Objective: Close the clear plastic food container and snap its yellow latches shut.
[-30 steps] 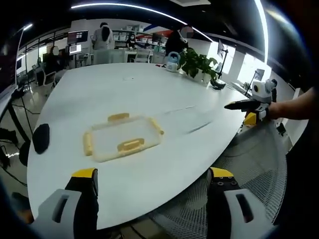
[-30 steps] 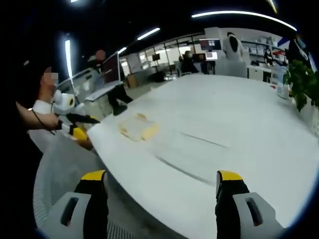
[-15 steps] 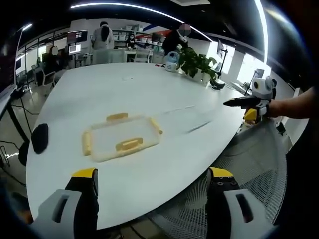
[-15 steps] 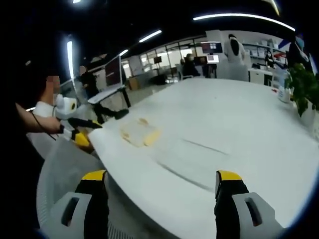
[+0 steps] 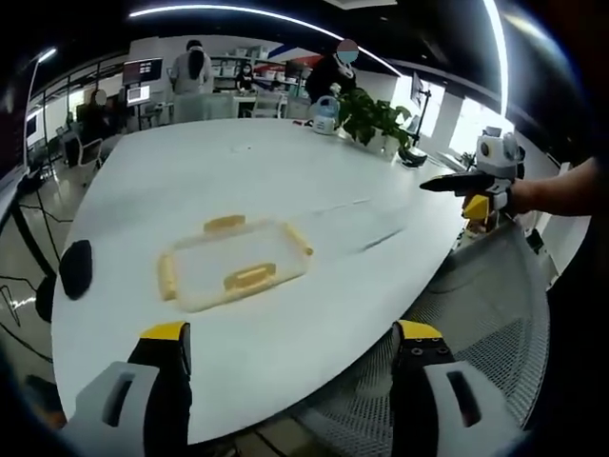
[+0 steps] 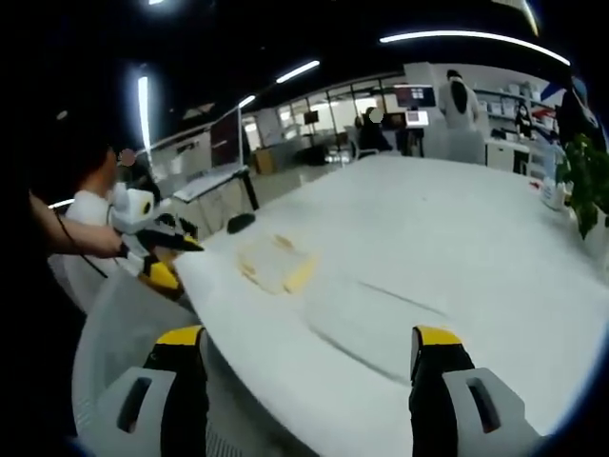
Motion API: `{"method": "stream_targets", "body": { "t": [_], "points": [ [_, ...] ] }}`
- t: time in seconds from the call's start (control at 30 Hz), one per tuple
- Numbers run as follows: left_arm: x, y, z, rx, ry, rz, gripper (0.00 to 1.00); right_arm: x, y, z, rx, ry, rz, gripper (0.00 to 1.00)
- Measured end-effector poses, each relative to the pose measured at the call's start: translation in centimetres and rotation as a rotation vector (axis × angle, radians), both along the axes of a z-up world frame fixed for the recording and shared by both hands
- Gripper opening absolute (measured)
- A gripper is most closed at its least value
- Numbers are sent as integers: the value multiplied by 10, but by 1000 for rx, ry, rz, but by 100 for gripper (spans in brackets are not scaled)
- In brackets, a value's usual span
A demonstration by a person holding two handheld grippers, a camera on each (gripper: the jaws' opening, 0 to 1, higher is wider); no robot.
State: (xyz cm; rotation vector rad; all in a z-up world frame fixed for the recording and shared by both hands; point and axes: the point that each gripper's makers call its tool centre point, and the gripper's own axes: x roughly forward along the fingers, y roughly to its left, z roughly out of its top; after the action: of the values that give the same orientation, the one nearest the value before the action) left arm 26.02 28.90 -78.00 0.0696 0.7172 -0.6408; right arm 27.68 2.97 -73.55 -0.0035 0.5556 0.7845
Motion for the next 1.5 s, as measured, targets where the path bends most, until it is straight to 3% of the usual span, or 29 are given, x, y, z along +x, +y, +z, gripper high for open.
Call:
{"method": "stream_targets", "body": {
  "t": [0.8,1.5],
  "points": [
    [25,21,0,97,-1,-91,85,24,34,18,10,-41,56,86],
    [45,29,4,134,2,-126,82,39,67,22,5,-77,130,85]
  ]
}}
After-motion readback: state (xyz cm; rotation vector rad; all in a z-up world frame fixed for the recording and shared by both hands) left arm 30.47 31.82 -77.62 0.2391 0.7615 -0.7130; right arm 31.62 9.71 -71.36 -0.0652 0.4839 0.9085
